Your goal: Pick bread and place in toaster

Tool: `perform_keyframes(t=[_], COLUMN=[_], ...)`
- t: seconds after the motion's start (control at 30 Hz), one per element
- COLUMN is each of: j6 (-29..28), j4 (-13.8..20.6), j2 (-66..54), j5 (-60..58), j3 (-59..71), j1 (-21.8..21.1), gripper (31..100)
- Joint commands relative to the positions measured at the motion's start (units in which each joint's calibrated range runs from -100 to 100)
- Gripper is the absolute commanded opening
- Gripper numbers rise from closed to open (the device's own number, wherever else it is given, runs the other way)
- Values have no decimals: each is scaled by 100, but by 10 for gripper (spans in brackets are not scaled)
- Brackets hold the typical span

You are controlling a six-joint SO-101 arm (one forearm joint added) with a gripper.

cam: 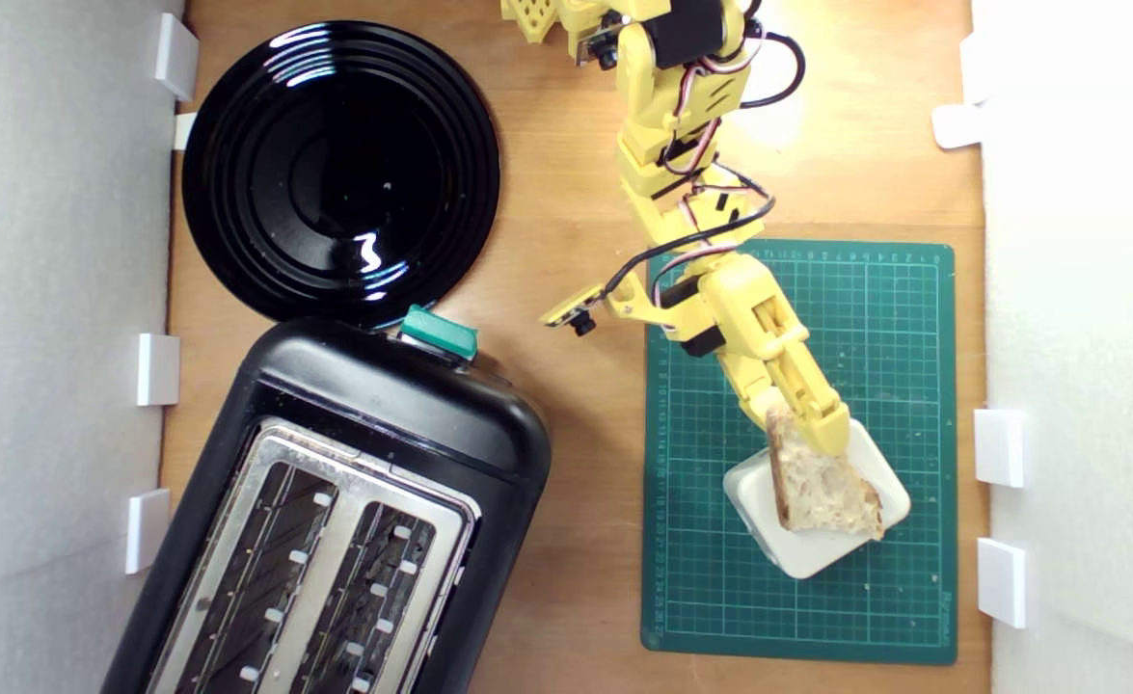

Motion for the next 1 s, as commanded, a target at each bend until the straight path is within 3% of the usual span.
perform_keyframes(t=[0.0,0.73,0.97], j6=[21,-21,10], j4=[-40,-31,-31], j2=[-56,-89,-139], j5=[-106,-115,-115], j3=[-219,-210,-174], j1=[-57,-25,8], gripper=[747,494,486])
